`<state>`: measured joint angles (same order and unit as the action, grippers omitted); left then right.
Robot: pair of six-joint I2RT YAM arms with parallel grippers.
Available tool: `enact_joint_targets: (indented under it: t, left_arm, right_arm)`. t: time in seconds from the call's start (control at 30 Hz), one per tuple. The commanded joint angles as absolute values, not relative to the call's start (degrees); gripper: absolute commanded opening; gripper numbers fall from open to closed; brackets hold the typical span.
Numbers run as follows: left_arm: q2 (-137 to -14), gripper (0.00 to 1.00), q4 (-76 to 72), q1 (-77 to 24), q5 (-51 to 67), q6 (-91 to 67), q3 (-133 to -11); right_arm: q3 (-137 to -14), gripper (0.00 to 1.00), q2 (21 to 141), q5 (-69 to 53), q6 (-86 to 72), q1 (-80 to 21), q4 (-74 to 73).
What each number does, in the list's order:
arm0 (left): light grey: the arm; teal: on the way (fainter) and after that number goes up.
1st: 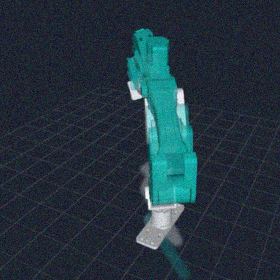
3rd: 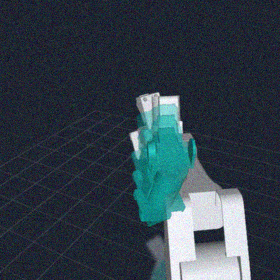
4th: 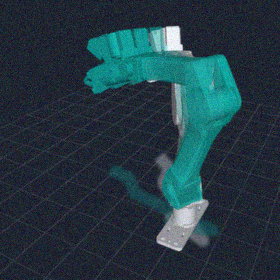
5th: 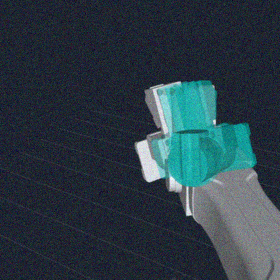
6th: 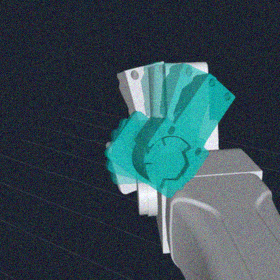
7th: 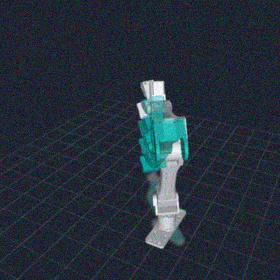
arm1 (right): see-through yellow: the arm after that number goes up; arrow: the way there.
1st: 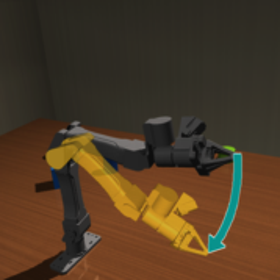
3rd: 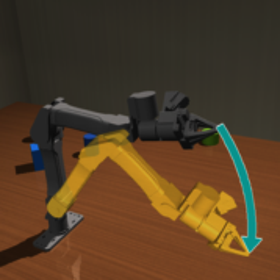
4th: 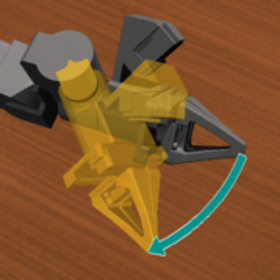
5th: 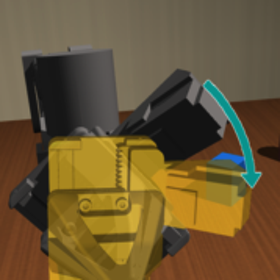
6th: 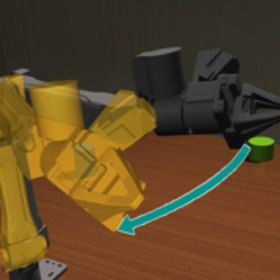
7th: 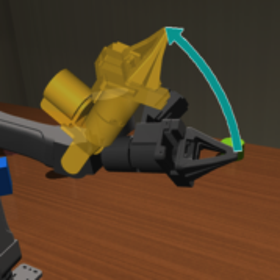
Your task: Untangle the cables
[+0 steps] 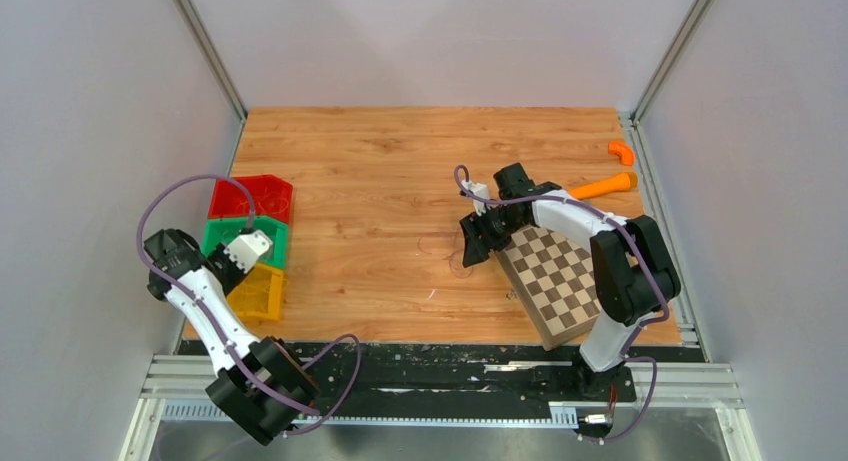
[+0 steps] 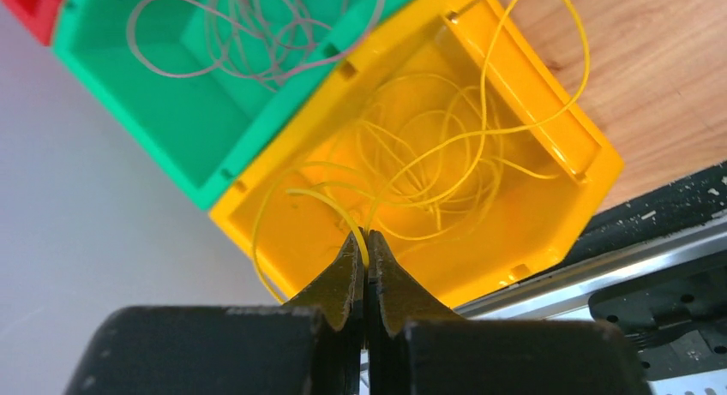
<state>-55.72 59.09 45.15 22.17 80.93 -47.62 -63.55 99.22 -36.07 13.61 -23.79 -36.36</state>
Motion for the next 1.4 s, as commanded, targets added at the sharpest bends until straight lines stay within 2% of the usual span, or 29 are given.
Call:
enact_joint_targets:
  t: [0.0, 0.23, 0.53, 0.77, 0.83, 0.87, 0.93, 1.17, 1.37]
  left_arm:
    - [-55.6, 0.00, 58.5, 46.7, 23.0, 87.5, -44.3]
    - [-60.2, 0.00, 56.2, 48.1, 19.5, 89.5, -42.9]
    - [-64.2, 0.00, 43.1, 48.5, 17.2, 83.0, -41.1]
    - [-63.6, 0.01, 44.2, 48.5, 16.7, 83.5, -39.6]
    - [-62.2, 0.16, 46.9, 48.4, 18.1, 83.7, -40.3]
    - [-61.9, 0.29, 49.5, 48.4, 19.2, 84.1, -41.3]
    - [-61.1, 0.41, 52.9, 48.4, 20.8, 83.9, -43.1]
    - [-60.7, 0.53, 60.8, 48.5, 23.5, 81.6, -51.0]
    - [-59.5, 0.81, 68.1, 48.4, 30.7, 79.2, -59.8]
  right_arm:
    - [-64.1, 0.64, 97.4, -37.0, 14.5, -23.6, -35.8]
    - [-63.2, 0.64, 96.6, -36.3, 14.8, -23.6, -36.1]
    - [-64.5, 0.64, 97.6, -36.9, 14.2, -23.6, -36.2]
    - [-65.4, 0.64, 98.5, -37.0, 14.3, -23.6, -36.6]
    - [-65.6, 0.64, 98.6, -37.1, 14.1, -23.6, -36.7]
    - [-65.7, 0.64, 98.6, -37.1, 14.1, -23.6, -36.7]
    - [-65.8, 0.64, 98.6, -37.0, 14.2, -23.6, -36.8]
    - [-66.4, 0.65, 98.4, -36.7, 14.8, -23.6, -37.5]
    - [-66.9, 0.65, 98.0, -36.2, 15.8, -23.6, -38.3]
